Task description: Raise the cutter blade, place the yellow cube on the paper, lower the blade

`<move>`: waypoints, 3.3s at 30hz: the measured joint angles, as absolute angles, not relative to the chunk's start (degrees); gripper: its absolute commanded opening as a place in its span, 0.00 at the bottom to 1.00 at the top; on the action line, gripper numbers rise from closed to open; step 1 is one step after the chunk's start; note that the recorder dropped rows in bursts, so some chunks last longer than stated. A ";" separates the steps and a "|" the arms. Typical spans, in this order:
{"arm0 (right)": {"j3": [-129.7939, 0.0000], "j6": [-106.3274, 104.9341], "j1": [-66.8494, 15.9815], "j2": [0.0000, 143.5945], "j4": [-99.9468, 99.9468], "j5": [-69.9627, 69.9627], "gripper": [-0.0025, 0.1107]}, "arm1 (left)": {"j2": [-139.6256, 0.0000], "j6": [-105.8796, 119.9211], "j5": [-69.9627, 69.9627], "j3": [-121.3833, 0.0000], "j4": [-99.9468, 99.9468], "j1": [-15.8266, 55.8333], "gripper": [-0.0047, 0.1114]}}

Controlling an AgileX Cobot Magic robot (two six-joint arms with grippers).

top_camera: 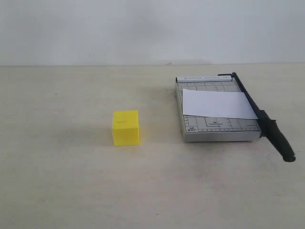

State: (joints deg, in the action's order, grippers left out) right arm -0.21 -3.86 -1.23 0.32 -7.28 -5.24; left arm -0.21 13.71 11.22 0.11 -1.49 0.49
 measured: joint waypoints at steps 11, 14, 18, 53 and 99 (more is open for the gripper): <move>-0.21 -3.86 -1.23 0.32 -7.28 -5.24 0.06 | -0.21 13.71 11.22 0.11 -1.49 0.49 0.08; -0.21 -3.86 -1.23 0.32 -7.28 -5.24 0.06 | -0.21 13.71 11.22 0.11 -1.49 0.49 0.08; -0.21 -3.86 -1.23 0.32 -7.28 -5.24 0.06 | -0.21 13.71 11.22 0.11 -1.49 0.49 0.08; 0.00 -4.47 -1.23 0.32 -7.19 -1.79 0.06 | -0.21 13.71 11.22 0.11 -1.49 0.49 0.08; -34.14 -5.17 -1.23 47.10 -4.28 -28.20 0.06 | -0.21 13.71 11.22 0.11 -1.49 0.49 0.08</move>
State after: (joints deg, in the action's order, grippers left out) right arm -34.14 -5.17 -1.23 47.10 -4.28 -28.20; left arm -0.21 13.71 11.22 0.11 -1.49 0.49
